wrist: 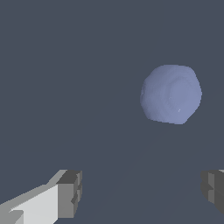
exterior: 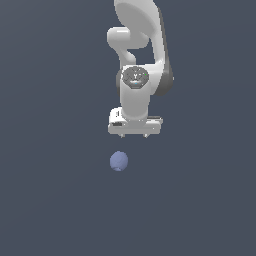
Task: Pick up the object and move it to a goal position.
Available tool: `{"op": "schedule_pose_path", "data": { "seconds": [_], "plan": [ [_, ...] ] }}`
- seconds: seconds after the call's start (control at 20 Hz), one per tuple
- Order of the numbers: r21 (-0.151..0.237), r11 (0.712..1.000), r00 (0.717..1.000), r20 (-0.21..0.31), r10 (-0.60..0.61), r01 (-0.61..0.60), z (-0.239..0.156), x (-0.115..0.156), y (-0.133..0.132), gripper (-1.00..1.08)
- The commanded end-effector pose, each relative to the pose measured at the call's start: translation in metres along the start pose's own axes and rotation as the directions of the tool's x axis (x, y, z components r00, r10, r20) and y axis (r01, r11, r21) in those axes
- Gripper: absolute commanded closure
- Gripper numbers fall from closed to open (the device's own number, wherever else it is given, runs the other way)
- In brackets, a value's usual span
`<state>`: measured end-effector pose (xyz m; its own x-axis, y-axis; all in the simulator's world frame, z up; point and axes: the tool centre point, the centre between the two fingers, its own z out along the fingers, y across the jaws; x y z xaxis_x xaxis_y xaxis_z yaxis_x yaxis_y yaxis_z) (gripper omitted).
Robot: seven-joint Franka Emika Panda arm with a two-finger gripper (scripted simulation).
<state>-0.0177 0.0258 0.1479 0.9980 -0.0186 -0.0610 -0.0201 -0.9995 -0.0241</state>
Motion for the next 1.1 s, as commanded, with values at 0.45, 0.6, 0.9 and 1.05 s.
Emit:
{"op": "schedule_pose_path", "data": {
  "seconds": [0.45,0.6,0.9,1.05],
  "plan": [
    [-0.026,1.0,1.0,0.0,0.01,-0.01,-0.007,-0.004,0.01,-0.92],
    [-0.026,1.0,1.0,0.0,0.01,-0.01,-0.007,-0.004,0.009,-0.92],
    [-0.023,0.999,1.0,-0.009,0.028,-0.028,0.0,0.007,0.016,-0.92],
    [-0.022,0.999,0.999,-0.017,0.046,-0.046,0.007,0.017,0.024,-0.92]
  ]
}}
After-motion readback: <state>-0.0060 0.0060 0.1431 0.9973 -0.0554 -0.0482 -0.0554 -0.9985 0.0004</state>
